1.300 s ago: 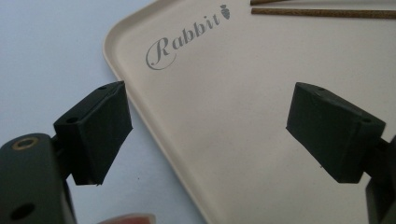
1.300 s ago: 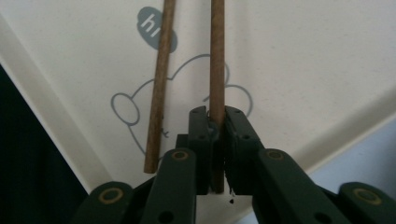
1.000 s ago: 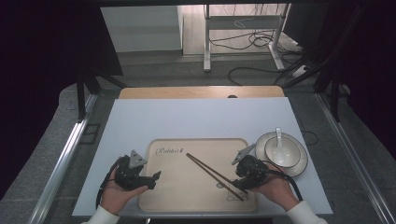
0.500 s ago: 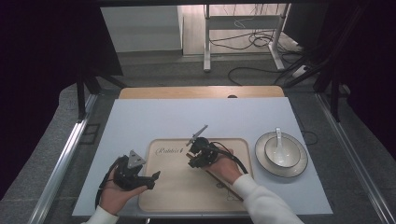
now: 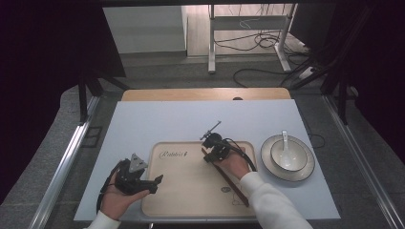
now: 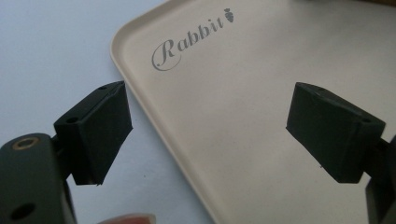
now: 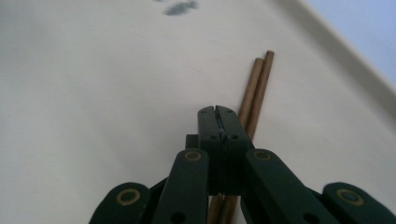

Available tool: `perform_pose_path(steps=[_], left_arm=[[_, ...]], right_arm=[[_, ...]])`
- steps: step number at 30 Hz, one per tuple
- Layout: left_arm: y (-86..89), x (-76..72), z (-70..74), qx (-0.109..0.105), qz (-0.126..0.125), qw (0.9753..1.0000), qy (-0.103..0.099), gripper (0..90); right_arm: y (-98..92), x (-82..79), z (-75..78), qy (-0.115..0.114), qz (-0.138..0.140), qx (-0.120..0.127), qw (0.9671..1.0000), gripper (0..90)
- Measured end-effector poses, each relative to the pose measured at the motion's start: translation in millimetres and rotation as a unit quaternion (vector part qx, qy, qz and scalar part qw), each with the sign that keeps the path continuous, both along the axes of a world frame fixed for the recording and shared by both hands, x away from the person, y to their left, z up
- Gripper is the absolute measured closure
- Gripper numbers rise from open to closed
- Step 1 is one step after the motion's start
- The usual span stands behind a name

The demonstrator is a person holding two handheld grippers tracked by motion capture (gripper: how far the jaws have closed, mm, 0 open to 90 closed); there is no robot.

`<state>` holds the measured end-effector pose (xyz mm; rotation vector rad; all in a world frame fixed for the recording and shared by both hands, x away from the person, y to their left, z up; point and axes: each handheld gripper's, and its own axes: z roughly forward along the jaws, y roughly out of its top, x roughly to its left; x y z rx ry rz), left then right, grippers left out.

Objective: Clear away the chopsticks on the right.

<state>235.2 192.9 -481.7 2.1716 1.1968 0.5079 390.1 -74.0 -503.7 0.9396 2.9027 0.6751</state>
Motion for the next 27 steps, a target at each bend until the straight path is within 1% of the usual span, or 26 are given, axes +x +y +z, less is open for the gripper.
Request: perform_pose_path(steps=[2, 6, 12, 17, 20, 23, 24, 26, 27], left_arm=[[-0.8, 0.0, -0.4, 0.000, -0.001, 1.0000, -0.001, 14.1], [-0.3, 0.7, -1.1, 0.001, 0.001, 1.0000, 0.000, 14.1], [-0.6, 1.0, -0.9, 0.002, 0.000, 1.0000, 0.000, 14.1], [-1.2, 0.9, -0.3, 0.002, 0.000, 1.0000, 0.000, 14.1], [-0.7, 1.4, -1.3, 0.002, 0.000, 1.0000, 0.000, 14.1], [-0.8, 2.4, -0.4, 0.002, 0.001, 1.0000, 0.000, 14.1], [-1.2, 2.8, 0.0, 0.001, 0.000, 1.0000, -0.002, 14.1], [-1.9, 3.2, -0.4, 0.001, -0.002, 1.0000, -0.002, 14.1], [-1.8, 3.3, -1.4, 0.002, -0.002, 1.0000, 0.000, 14.1]], right_arm=[[-10.5, 2.5, 0.8, -0.001, -0.016, -0.002, 0.9999, 89.1], [-32.6, 4.9, 3.6, -0.008, -0.040, -0.006, 0.9992, 89.1], [-58.5, 5.8, 4.8, -0.015, -0.066, -0.022, 0.9974, 89.2], [-80.8, 5.1, 7.4, -0.017, -0.093, -0.037, 0.9949, 89.2], [-93.0, 4.4, 8.9, -0.022, -0.107, -0.047, 0.9929, 89.2], [-101.5, 3.7, 9.8, -0.025, -0.113, -0.050, 0.9920, 89.1], [-103.0, 3.2, 10.3, -0.028, -0.115, -0.047, 0.9919, 89.1], [-103.3, 0.2, 14.1, -0.035, -0.106, -0.028, 0.9933, 89.1], [-102.6, -2.8, 18.3, -0.043, -0.102, -0.021, 0.9937, 89.1]])
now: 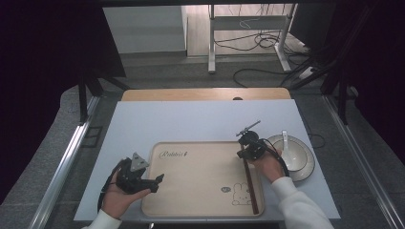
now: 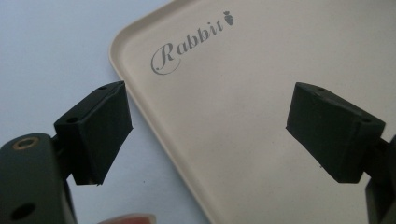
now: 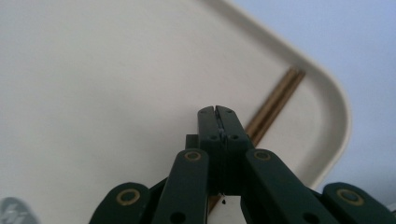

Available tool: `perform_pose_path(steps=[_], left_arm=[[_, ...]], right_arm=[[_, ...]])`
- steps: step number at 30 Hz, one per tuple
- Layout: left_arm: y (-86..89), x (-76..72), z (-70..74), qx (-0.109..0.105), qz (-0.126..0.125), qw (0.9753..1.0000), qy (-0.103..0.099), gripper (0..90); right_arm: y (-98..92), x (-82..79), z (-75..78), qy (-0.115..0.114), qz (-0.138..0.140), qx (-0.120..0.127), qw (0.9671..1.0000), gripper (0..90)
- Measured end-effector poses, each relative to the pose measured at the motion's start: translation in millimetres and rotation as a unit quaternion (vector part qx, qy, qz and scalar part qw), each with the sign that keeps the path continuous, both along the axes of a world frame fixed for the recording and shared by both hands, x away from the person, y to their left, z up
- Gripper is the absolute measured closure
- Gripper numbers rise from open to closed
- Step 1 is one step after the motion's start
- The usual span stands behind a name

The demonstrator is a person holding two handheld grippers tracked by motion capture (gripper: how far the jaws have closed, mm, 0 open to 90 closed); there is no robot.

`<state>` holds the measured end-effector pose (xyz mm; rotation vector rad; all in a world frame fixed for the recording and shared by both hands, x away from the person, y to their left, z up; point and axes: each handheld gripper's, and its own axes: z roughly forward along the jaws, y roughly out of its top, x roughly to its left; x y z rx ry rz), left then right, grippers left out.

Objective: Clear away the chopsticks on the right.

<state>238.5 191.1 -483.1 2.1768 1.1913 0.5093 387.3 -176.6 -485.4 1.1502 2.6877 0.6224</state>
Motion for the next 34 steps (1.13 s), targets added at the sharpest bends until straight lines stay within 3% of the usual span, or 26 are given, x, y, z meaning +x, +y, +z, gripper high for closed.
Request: perform_pose_path(steps=[4, 6, 9, 11, 14, 17, 21, 26, 34], left_arm=[[1.8, -0.6, -1.4, -0.002, 0.005, 1.0000, 0.000, 14.1], [2.3, -1.6, -0.9, -0.003, 0.006, 1.0000, -0.001, 14.1], [2.1, -3.2, -0.2, -0.003, 0.009, 1.0000, -0.004, 14.1], [1.2, -4.3, 0.2, -0.003, 0.011, 0.9999, -0.005, 14.2], [-1.1, -4.8, -0.2, -0.001, 0.011, 0.9999, -0.006, 14.1], [-2.6, -5.0, -0.2, 0.001, 0.010, 0.9999, -0.007, 14.1], [-3.5, -4.9, 0.0, -0.002, 0.011, 0.9999, -0.010, 14.1], [-3.0, -4.7, -0.8, -0.002, 0.007, 0.9999, -0.011, 14.1], [1.4, -5.1, 0.3, -0.005, 0.008, 0.9998, -0.016, 14.0]], right_arm=[[-2.0, -25.2, 22.6, -0.042, 0.042, 0.045, 0.9972, 89.0], [-11.3, -43.3, 32.4, -0.065, 0.065, 0.073, 0.9932, 89.0], [-33.6, -69.3, 42.3, -0.084, 0.073, 0.106, 0.9882, 88.4], [-52.5, -86.7, 46.6, -0.099, 0.078, 0.134, 0.9830, 86.4], [-82.2, -111.7, 50.2, -0.118, 0.075, 0.174, 0.9747, 73.7], [-106.9, -137.6, 45.6, -0.150, 0.062, 0.197, 0.9668, 45.7], [-118.5, -147.2, 38.4, -0.159, 0.053, 0.193, 0.9669, 36.6], [-119.2, -142.3, 39.1, -0.165, 0.045, 0.202, 0.9642, 34.1], [-115.2, -141.5, 35.4, -0.176, 0.040, 0.197, 0.9636, 28.4]])
